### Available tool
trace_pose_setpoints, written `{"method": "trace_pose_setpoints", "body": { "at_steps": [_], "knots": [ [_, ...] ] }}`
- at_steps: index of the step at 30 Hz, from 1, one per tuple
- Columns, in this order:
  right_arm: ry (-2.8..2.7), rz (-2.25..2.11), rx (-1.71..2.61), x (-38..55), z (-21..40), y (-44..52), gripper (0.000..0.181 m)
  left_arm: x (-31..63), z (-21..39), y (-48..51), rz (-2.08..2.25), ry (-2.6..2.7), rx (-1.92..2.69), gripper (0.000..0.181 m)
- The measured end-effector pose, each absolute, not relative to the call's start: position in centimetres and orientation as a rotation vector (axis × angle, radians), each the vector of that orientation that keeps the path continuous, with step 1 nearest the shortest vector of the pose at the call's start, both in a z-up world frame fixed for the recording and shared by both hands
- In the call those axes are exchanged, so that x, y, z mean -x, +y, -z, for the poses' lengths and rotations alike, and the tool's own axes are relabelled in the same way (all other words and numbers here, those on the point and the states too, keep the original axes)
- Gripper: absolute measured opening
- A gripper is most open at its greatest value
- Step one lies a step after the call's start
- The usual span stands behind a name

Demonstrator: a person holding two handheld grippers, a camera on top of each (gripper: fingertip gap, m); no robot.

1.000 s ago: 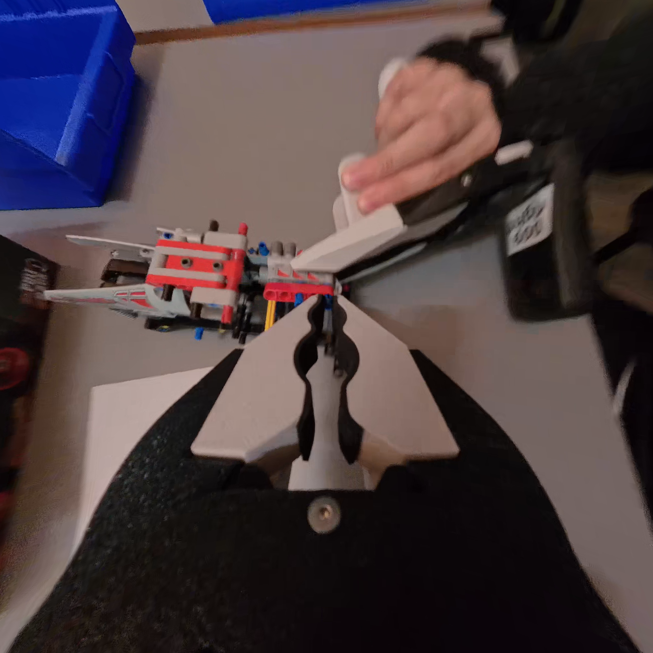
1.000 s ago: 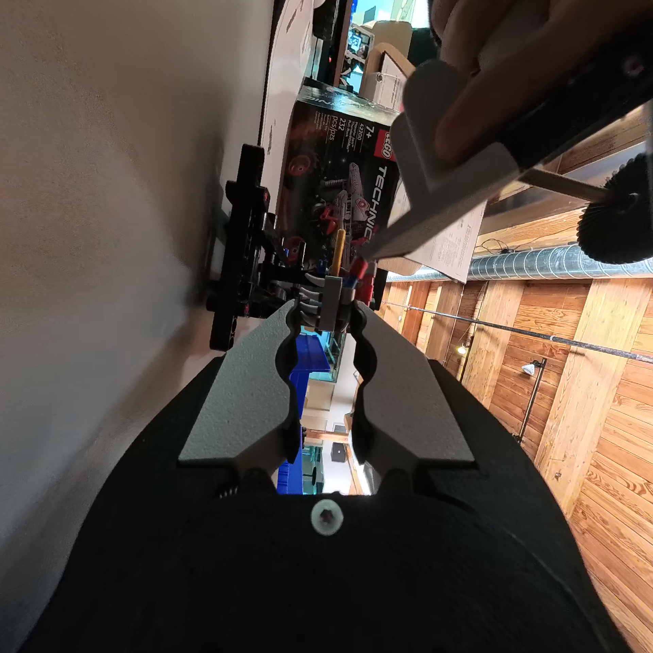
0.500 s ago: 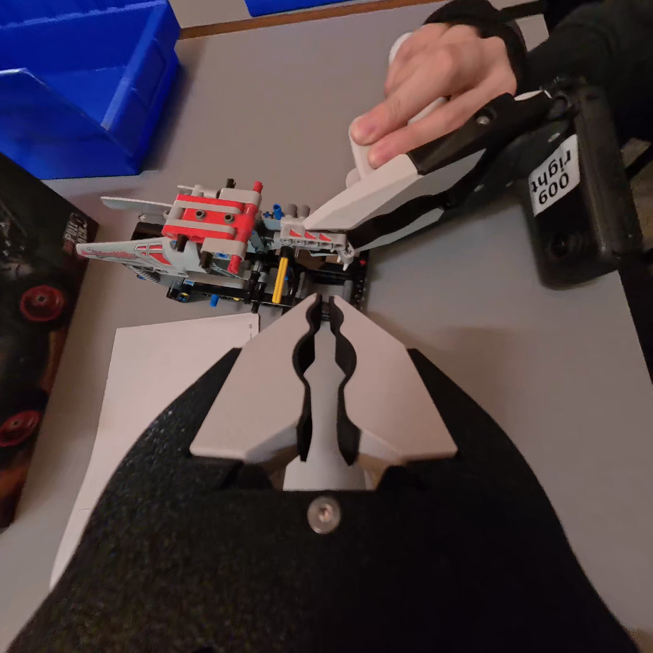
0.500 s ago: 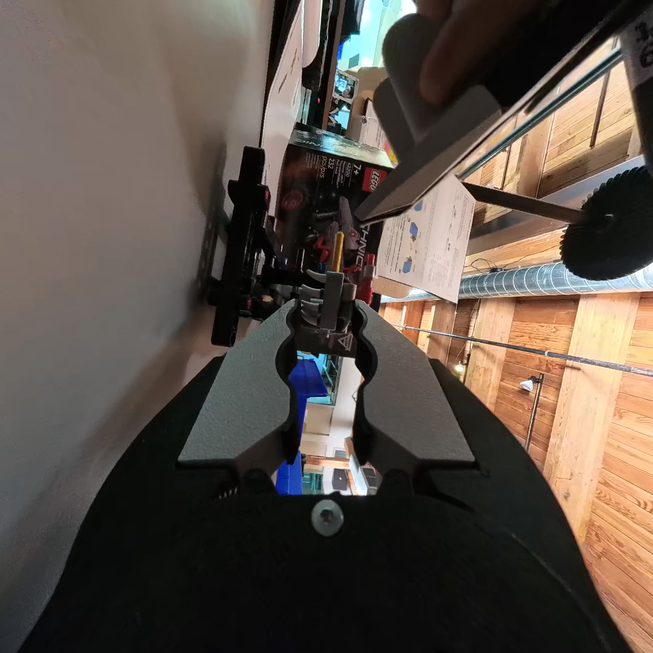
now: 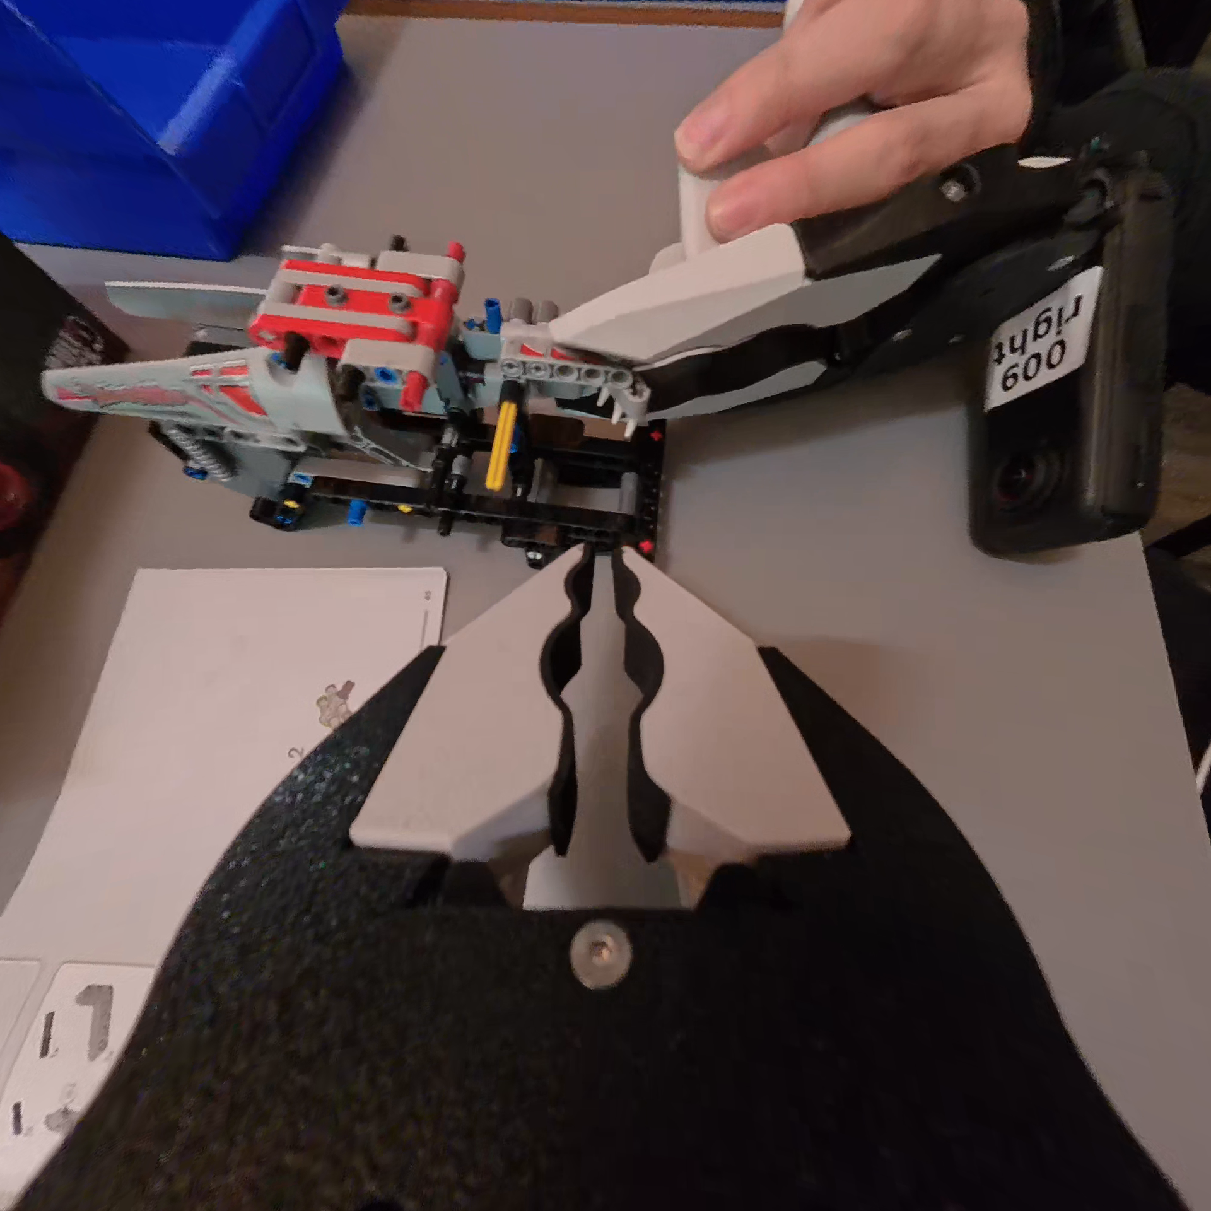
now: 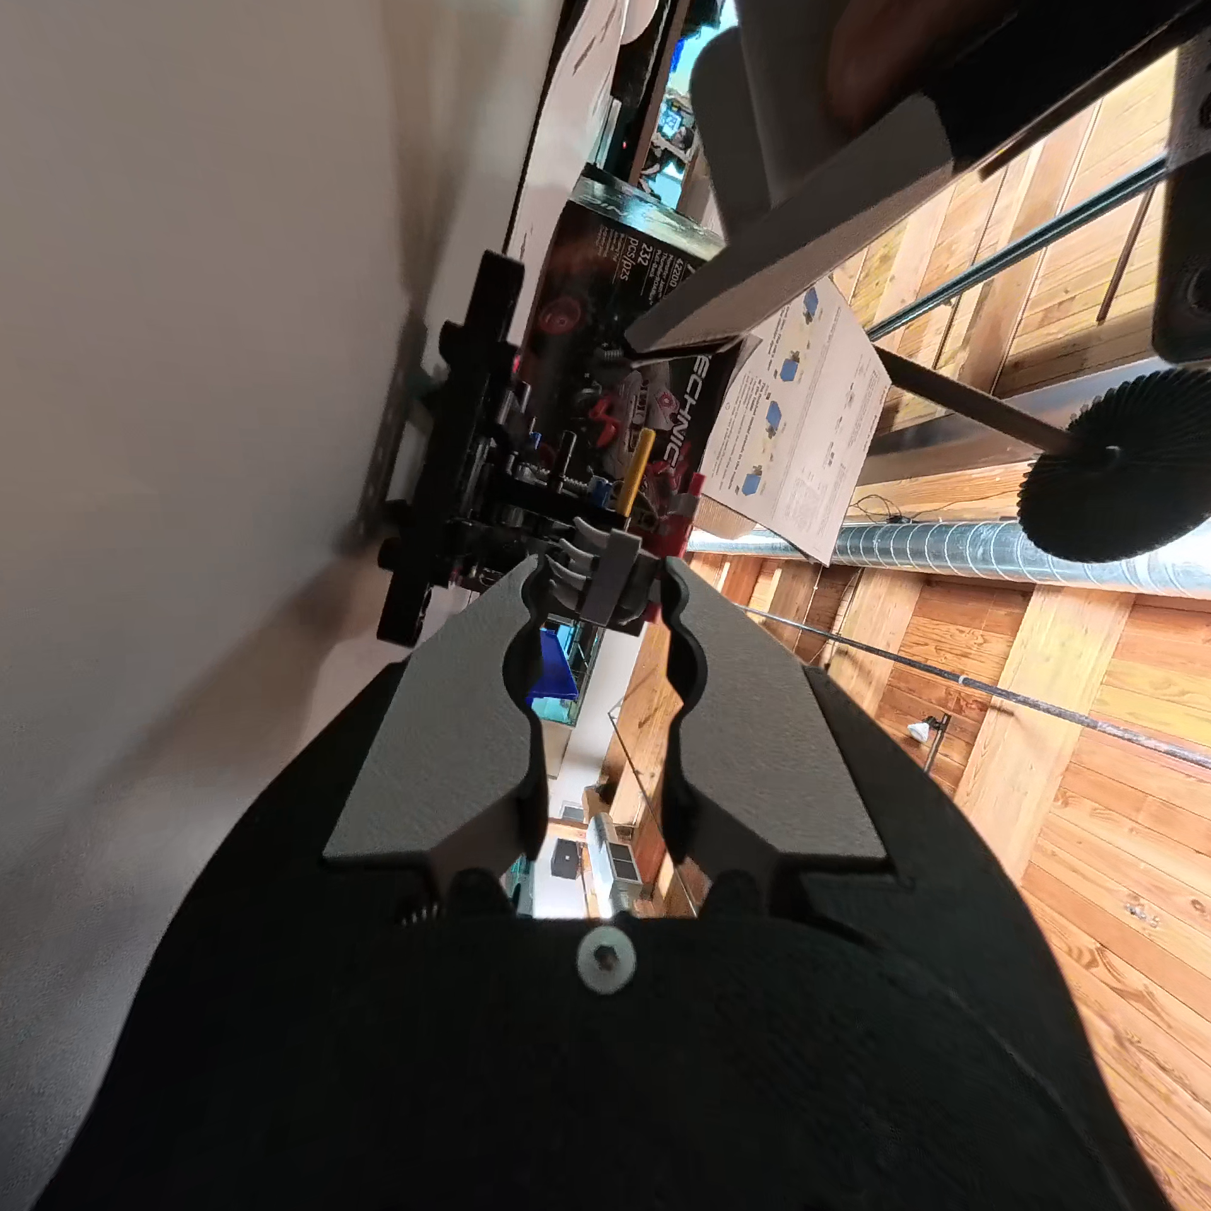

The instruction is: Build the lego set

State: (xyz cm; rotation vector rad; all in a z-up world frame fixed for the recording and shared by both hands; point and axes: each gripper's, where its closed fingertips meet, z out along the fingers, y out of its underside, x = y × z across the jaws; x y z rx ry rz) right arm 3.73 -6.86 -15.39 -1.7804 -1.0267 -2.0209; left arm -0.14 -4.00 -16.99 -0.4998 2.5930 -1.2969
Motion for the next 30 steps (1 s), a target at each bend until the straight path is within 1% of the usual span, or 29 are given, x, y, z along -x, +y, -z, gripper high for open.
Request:
{"method": "trace_pose_setpoints", "body": {
  "at_steps": [7,9,12,14,17,20,22,24,25,26,28,29,30],
  "knots": [
    [-0.975,1.96,1.786,-3.6,14.4,-7.2,0.055,0.2,16.5,-3.7,1.305,2.58,0.562,0.003],
    [-0.957,1.948,1.757,-3.3,13.9,-7.2,0.061,0.3,16.4,-3.5,1.295,2.577,0.558,0.003],
    [-0.913,1.92,1.687,-2.5,12.9,-7.7,0.077,0.8,16.5,-3.1,1.316,2.567,0.563,0.003],
    [-0.87,1.904,1.632,-1.6,12.0,-8.4,0.081,1.4,16.5,-2.9,1.347,2.56,0.562,0.003],
    [-0.65,1.826,1.606,-0.1,9.6,-10.2,0.088,2.8,16.5,-3.0,1.41,2.568,0.505,0.003],
    [-0.349,1.689,1.553,2.3,6.2,-12.9,0.09,4.6,16.7,-4.0,1.486,2.606,0.41,0.003],
    [-0.069,1.566,1.498,3.7,3.3,-16.4,0.09,5.6,17.1,-5.2,1.537,2.643,0.382,0.003],
    [0.254,1.489,1.361,4.8,0.3,-22.4,0.09,6.2,17.4,-6.5,1.604,2.665,0.38,0.003],
    [0.382,1.513,1.271,5.6,-1.0,-26.2,0.086,6.3,17.4,-7.2,1.641,2.669,0.372,0.003],
    [0.523,1.592,1.176,6.7,-2.0,-31.0,0.076,6.3,17.4,-7.7,1.659,2.667,0.374,0.003],
    [0.865,1.805,1.01,10.1,-1.9,-41.8,0.067,5.8,17.7,-8.1,1.63,2.675,0.406,0.006],
    [1.045,1.861,0.944,12.1,-0.5,-46.9,0.068,5.7,17.5,-8.3,1.643,2.67,0.4,0.006],
    [1.207,1.871,0.897,14.1,1.6,-51.3,0.074,5.5,17.3,-8.4,1.654,2.658,0.406,0.006]
  ]
}}
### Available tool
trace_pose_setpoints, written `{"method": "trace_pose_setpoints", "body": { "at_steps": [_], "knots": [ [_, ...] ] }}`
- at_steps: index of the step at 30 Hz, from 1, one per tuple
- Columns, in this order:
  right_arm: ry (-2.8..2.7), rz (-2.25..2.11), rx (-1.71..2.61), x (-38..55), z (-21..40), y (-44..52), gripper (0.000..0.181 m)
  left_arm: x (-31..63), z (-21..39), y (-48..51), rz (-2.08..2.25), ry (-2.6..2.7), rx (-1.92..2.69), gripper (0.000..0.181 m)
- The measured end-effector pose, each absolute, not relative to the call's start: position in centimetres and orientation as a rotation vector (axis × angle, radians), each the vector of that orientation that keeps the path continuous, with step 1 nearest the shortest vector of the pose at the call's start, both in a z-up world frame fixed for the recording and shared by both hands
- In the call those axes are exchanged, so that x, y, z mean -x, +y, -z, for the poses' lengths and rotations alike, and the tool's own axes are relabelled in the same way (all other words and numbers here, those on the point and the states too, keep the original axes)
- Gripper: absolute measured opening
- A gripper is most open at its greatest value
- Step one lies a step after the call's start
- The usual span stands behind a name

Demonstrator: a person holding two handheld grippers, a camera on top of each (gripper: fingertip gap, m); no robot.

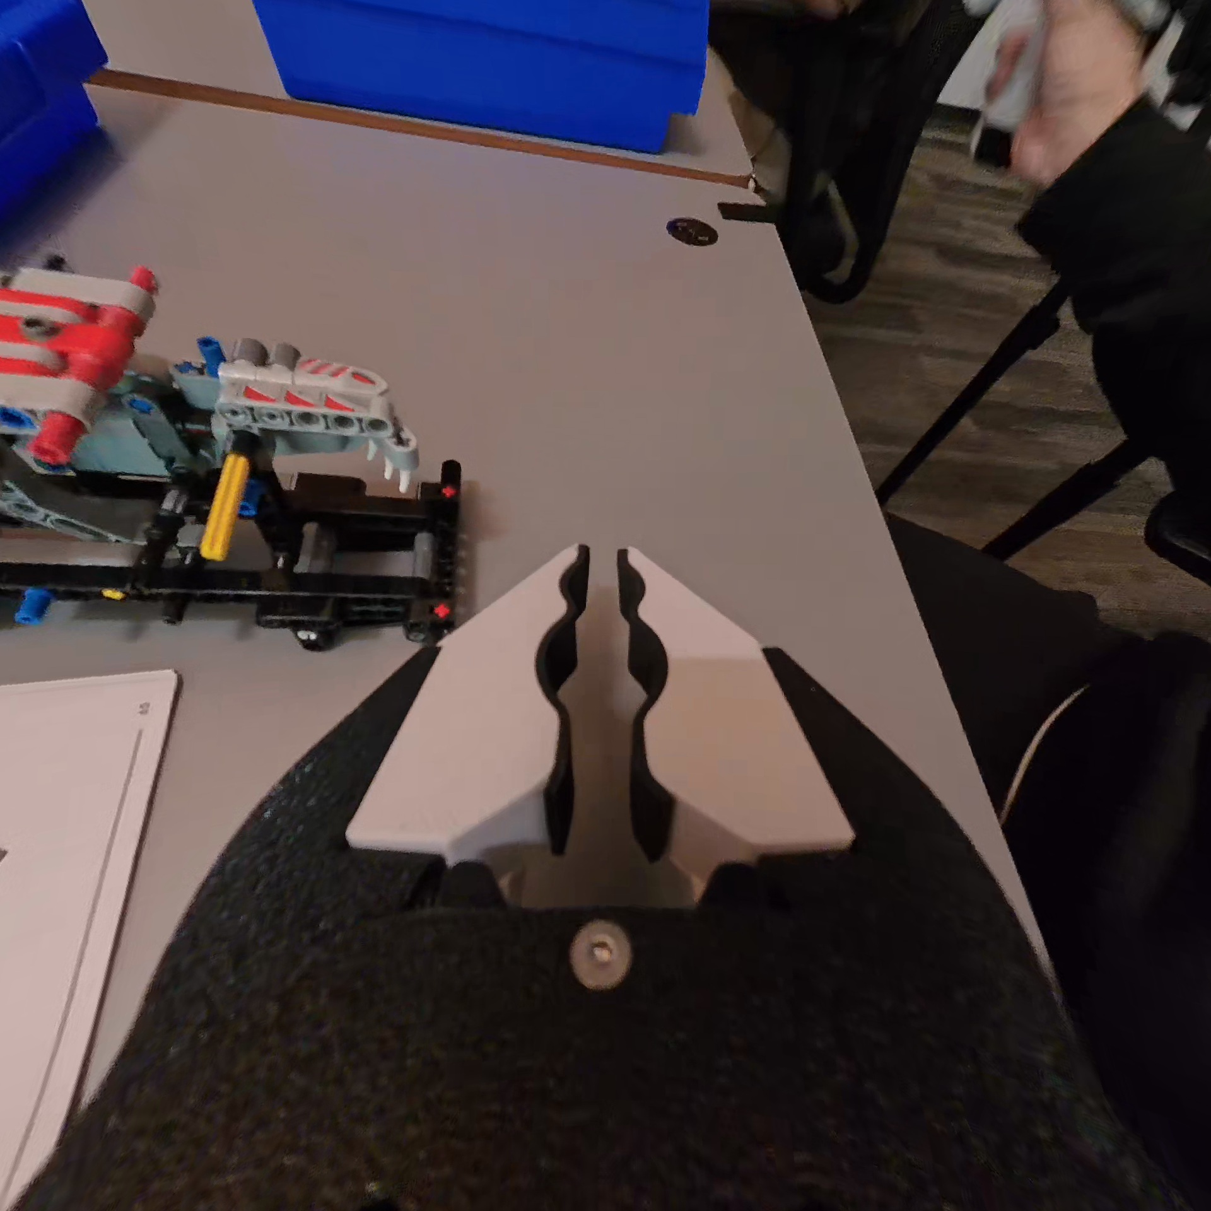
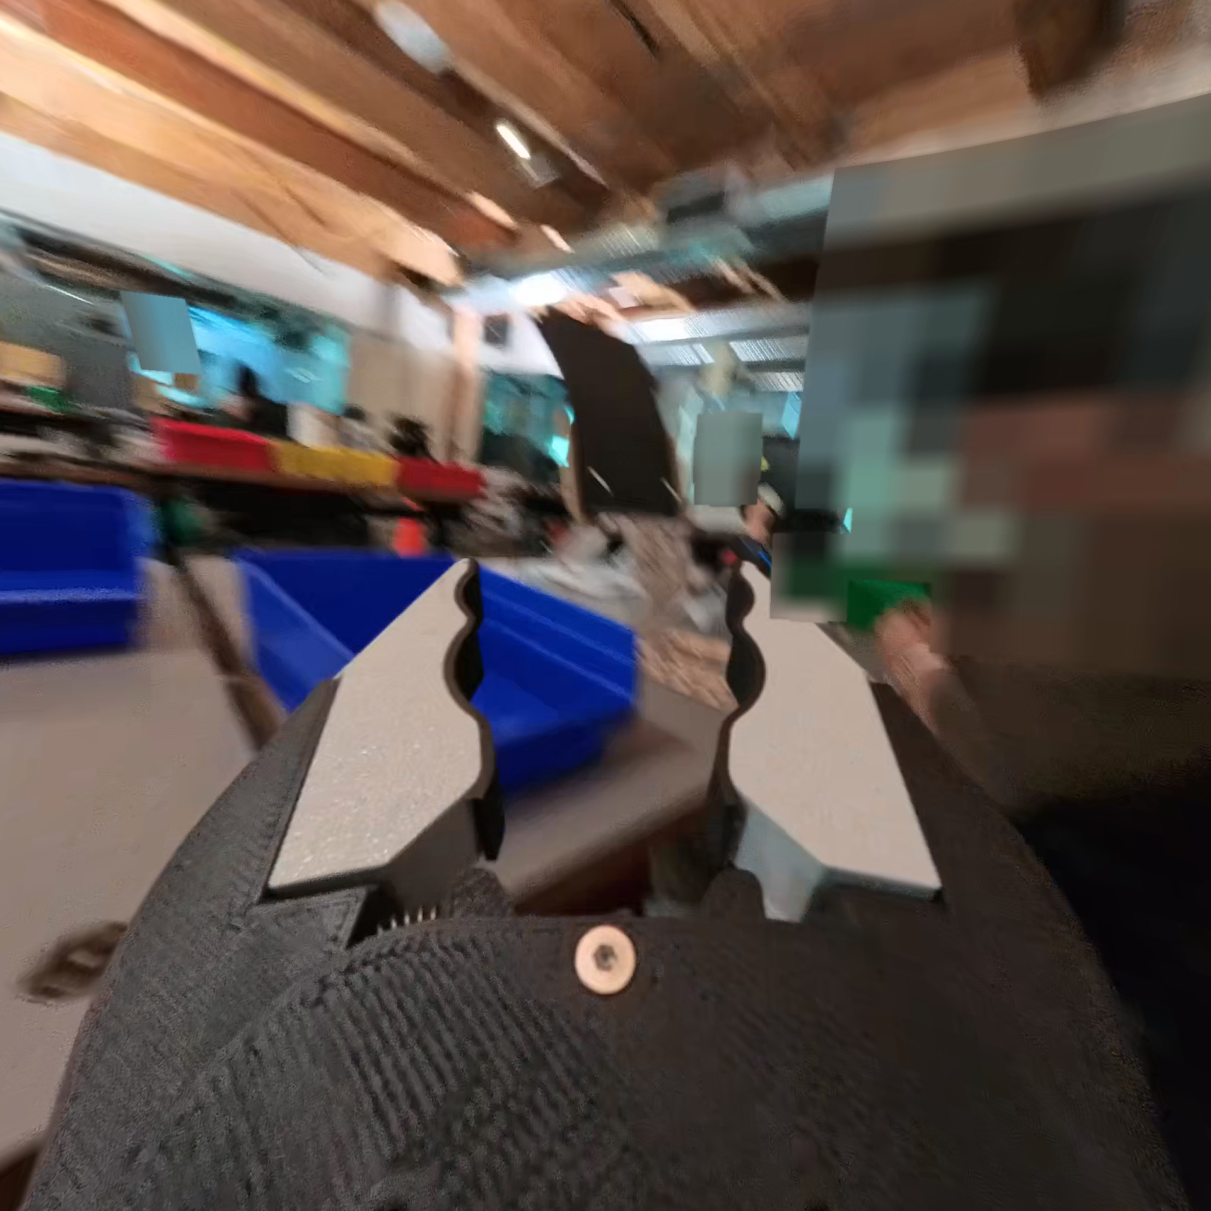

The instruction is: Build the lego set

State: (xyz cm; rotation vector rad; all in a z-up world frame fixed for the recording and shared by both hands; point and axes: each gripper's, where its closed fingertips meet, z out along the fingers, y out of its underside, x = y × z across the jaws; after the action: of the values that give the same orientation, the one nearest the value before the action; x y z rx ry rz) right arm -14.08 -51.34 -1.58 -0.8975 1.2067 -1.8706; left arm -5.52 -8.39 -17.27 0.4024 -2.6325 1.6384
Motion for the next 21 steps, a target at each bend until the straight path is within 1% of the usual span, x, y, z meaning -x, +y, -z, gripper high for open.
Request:
{"method": "trace_pose_setpoints", "body": {
  "at_steps": [3,5,8,9,11,13,14,16,17,19,20,21],
  "knots": [
    [1.635,1.877,0.733,19.8,11.3,-62.1,0.079,3.6,16.6,-8.9,-1.693,-2.651,-0.521,0.006],
    [1.885,1.844,0.77,21.8,20.1,-66.9,0.076,2.5,15.7,-10.0,-1.727,-2.663,-0.62,0.006],
    [2.196,1.657,0.793,23.1,34.2,-71.5,0.073,2.6,12.0,-14.4,-1.826,-2.616,-0.604,0.007],
    [2.313,1.541,0.762,23.3,39.2,-72.5,0.075,2.9,10.5,-16.4,-1.869,-2.588,-0.57,0.007],
    [2.455,1.146,0.66,22.1,49.4,-73.5,0.072,4.2,8.2,-21.0,-1.934,-2.522,-0.457,0.007],
    [2.571,0.948,0.624,22.1,57.8,-75.2,0.067,5.9,7.8,-25.7,-1.926,-2.501,-0.322,0.012],
    [2.622,0.918,0.614,22.4,61.1,-76.3,0.068,6.5,8.3,-27.9,-1.908,-2.517,-0.257,0.018],
    [2.696,0.821,0.648,22.3,67.1,-77.9,0.079,6.5,10.1,-31.5,-1.87,-2.599,-0.172,0.029],
    [2.724,0.796,0.703,22.0,69.8,-78.9,0.081,6.1,10.9,-32.9,-1.871,-2.626,-0.163,0.033],
    [2.741,0.84,0.817,21.5,73.9,-81.1,0.082,4.7,12.3,-34.7,-1.88,-2.657,-0.194,0.037],
    [2.735,0.857,0.851,21.2,75.9,-82.2,0.086,3.8,13.0,-35.2,-1.885,-2.68,-0.226,0.038],
    [2.732,0.866,0.835,21.1,77.5,-83.2,0.085,2.9,13.9,-35.5,-1.884,-2.708,-0.268,0.039]
  ]
}}
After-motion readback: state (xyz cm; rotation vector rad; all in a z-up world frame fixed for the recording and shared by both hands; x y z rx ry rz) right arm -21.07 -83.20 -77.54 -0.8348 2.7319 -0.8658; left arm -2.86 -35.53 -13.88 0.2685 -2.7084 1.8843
